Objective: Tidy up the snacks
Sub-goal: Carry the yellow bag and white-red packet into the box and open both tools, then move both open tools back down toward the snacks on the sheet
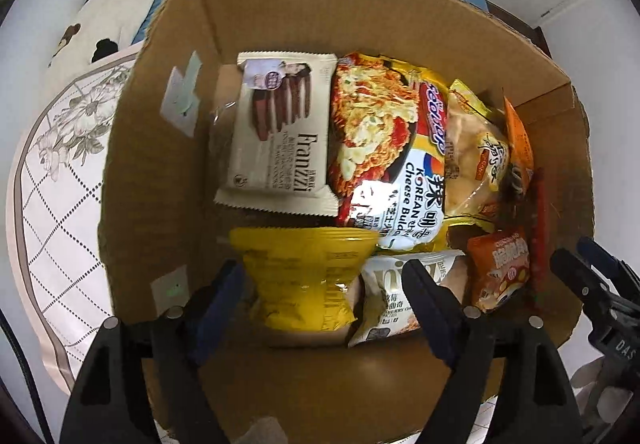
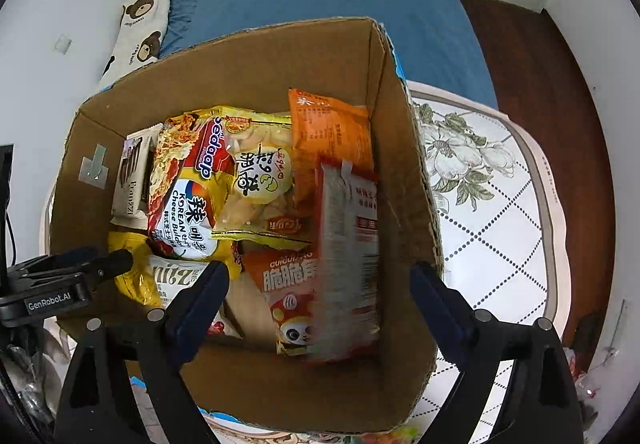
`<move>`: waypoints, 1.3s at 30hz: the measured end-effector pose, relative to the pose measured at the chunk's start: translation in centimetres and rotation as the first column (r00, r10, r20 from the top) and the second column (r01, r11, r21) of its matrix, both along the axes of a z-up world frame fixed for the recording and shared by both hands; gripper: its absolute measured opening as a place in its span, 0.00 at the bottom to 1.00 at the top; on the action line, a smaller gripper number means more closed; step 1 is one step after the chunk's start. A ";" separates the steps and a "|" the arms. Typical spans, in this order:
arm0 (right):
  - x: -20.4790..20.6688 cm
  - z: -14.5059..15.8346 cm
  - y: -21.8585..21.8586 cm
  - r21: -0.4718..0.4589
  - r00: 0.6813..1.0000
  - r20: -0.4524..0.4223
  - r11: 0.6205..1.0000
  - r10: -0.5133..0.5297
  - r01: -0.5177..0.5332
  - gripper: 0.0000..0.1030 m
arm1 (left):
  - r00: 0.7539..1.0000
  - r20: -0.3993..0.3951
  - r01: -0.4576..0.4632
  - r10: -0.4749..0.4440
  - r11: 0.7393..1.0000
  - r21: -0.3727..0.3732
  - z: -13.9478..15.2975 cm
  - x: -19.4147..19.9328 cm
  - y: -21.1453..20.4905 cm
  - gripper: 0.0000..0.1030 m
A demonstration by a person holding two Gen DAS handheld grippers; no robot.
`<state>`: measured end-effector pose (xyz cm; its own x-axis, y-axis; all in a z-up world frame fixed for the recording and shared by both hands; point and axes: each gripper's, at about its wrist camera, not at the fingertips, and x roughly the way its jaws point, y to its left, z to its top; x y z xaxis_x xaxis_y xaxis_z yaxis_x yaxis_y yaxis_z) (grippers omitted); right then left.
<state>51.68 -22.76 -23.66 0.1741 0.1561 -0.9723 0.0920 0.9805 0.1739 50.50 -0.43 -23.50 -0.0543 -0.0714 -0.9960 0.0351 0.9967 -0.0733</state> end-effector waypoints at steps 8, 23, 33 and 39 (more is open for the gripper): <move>-1.2 0.7 1.1 -0.029 0.999 0.037 1.000 0.003 -0.002 0.91 | 0.998 0.059 -0.016 0.016 1.000 -0.002 1.2 -1.8 -0.5 0.78; -6.0 4.2 3.1 -0.100 0.987 0.160 0.995 0.024 -0.008 0.91 | 0.961 0.275 -0.027 0.009 0.998 0.062 6.9 -7.4 0.2 0.78; -11.6 9.8 3.5 -0.133 0.953 0.300 0.991 0.034 0.007 0.91 | 0.901 0.433 -0.022 -0.007 0.998 0.063 12.5 -12.1 -0.5 0.78; -14.9 13.1 3.5 -0.139 0.928 0.370 0.990 0.037 0.016 0.91 | 0.856 0.515 0.000 -0.031 0.998 0.061 15.8 -15.2 -1.4 0.78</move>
<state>36.80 -19.25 -10.59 0.5252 0.0300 -0.8505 0.0360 0.9977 0.0575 35.33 -1.79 -7.68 0.4678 -0.0178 -0.8837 0.0679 0.9976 0.0158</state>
